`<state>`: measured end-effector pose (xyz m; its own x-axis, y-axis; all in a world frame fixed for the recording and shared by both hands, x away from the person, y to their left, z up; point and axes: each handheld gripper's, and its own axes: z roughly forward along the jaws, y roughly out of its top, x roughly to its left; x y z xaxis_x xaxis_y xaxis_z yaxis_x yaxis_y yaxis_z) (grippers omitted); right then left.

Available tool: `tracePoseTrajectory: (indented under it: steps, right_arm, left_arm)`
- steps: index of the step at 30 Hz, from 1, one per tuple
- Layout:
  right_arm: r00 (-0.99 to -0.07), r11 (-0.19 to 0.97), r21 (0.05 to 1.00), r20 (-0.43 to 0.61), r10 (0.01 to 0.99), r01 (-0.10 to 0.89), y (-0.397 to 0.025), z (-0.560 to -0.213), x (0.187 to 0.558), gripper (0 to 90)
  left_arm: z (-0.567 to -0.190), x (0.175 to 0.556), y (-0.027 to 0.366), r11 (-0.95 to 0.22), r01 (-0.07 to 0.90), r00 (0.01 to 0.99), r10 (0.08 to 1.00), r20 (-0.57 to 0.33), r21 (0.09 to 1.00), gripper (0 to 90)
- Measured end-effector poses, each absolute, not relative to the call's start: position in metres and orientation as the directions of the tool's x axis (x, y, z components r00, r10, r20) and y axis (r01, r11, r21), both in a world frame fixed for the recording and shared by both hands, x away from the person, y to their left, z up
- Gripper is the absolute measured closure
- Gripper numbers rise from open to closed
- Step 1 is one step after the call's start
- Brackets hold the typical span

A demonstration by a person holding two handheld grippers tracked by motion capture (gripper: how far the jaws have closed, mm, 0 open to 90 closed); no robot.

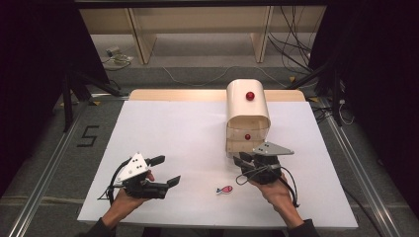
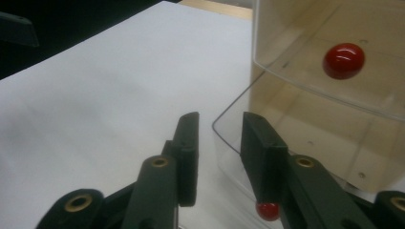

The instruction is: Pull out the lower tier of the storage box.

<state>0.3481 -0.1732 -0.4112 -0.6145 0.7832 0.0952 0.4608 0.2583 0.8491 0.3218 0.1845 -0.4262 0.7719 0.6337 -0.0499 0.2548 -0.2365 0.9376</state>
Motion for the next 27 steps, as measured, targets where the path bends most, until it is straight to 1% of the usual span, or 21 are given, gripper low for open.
tracePoseTrajectory:
  steps: [4,7,9,15,27]
  right_arm:
    - [-0.641,0.275,0.848,0.094,0.762,0.452,-0.17,-0.41,0.347,60.3]
    - [-0.657,0.287,0.846,0.094,0.748,0.448,-0.168,-0.41,0.347,56.9]
    - [-0.671,0.301,0.842,0.094,0.736,0.448,-0.167,-0.409,0.347,52.5]
    - [-0.706,0.335,0.834,0.089,0.703,0.439,-0.161,-0.41,0.345,44.6]
    - [-0.792,0.45,0.794,0.065,0.607,0.41,-0.148,-0.417,0.342,36.3]
  left_arm:
    - [-0.426,0.322,0.185,-0.236,0.255,0.772,0.634,-0.05,0.938,14.7]
    - [-0.426,0.322,0.185,-0.238,0.254,0.772,0.634,-0.048,0.938,14.7]
    - [-0.426,0.322,0.184,-0.237,0.255,0.772,0.634,-0.05,0.938,14.7]
    - [-0.426,0.322,0.184,-0.236,0.255,0.772,0.634,-0.05,0.938,14.7]
    - [-0.426,0.322,0.185,-0.239,0.255,0.772,0.634,-0.049,0.937,14.7]
